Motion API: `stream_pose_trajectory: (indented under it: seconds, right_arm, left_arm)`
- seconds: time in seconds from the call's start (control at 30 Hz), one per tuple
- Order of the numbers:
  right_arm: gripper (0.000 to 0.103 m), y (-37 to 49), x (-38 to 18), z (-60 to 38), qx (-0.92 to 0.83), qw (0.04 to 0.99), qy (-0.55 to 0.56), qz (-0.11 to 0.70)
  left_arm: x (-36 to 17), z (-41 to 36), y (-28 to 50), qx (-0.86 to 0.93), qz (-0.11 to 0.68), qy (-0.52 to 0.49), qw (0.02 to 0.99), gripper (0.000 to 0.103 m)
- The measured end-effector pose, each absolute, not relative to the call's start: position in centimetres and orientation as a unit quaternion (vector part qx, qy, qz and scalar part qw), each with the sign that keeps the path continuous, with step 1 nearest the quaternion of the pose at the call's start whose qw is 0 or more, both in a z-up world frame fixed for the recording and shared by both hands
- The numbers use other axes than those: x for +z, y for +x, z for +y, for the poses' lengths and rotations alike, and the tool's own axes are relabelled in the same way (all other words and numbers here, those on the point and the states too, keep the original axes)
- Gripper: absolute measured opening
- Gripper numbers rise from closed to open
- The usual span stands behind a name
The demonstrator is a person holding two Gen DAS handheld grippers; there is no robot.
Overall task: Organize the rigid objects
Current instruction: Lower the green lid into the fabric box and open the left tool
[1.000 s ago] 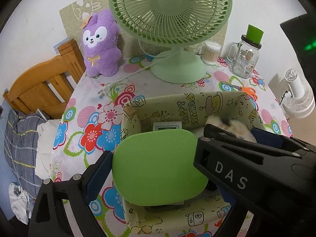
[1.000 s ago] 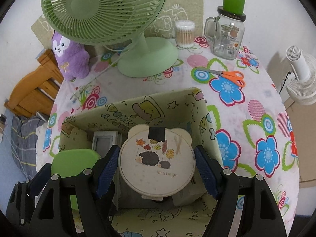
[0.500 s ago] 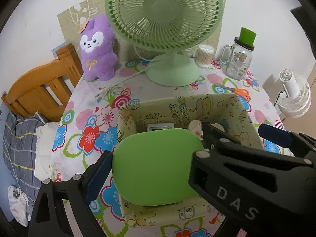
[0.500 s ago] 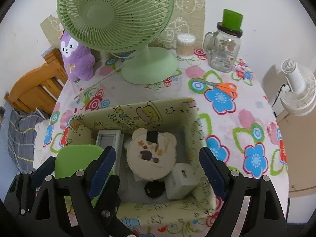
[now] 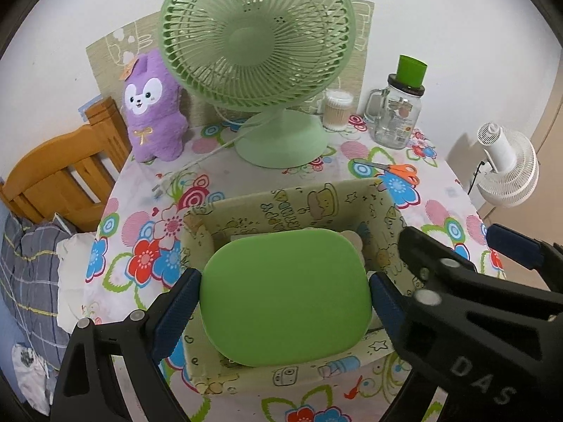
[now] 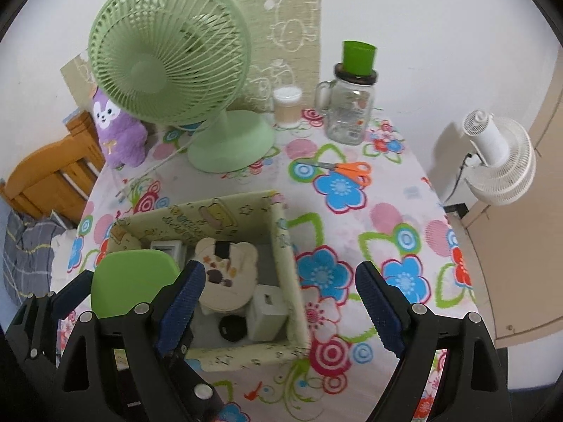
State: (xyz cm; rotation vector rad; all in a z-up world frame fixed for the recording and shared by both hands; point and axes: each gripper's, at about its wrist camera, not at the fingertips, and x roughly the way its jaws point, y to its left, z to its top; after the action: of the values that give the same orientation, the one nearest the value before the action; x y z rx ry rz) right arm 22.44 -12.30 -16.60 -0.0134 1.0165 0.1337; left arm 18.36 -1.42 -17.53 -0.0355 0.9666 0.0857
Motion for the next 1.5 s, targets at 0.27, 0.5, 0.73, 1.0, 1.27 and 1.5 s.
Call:
stream_pose_trajectory:
  seconds: [0.27, 0.5, 0.73, 1.0, 1.27, 1.5]
  right_arm:
    - [0.089, 22.1, -16.8, -14.2, 0.042, 0.873, 0.002, 0.486]
    - [0.089, 22.1, -17.7, -14.7, 0.037, 0.872, 0.004, 0.488]
    - [0.089, 22.2, -18.3, -14.6, 0.041, 0.872, -0.001, 0.488]
    - [0.089, 22.3, -18.9, -15.2, 0.033, 0.869, -0.002, 0.494]
    - [0.089, 22.0, -19.5, -15.3, 0.034, 0.865, -0.007, 0.501]
    - [0.089, 21.8, -19.7, -15.2, 0.038, 0.863, -0.007, 0.503]
  left_arm:
    - [-18.4, -2.3, 19.4, 0.028, 0.475, -0.010, 0.879, 0.096]
    - [-19.6, -2.2, 20.5, 0.026, 0.490, -0.012, 0.871, 0.096]
    - [-21.0, -1.8, 21.7, 0.023, 0.507, -0.017, 0.861, 0.096]
    - [-22.4, -2.3, 22.6, 0.014, 0.522, -0.021, 0.853, 0.096]
    - [-23.8, -3.1, 23.0, 0.009, 0.534, -0.006, 0.846, 0.096]
    - [-23.9, -3.2, 22.8, 0.007, 0.535, 0.003, 0.845, 0.097]
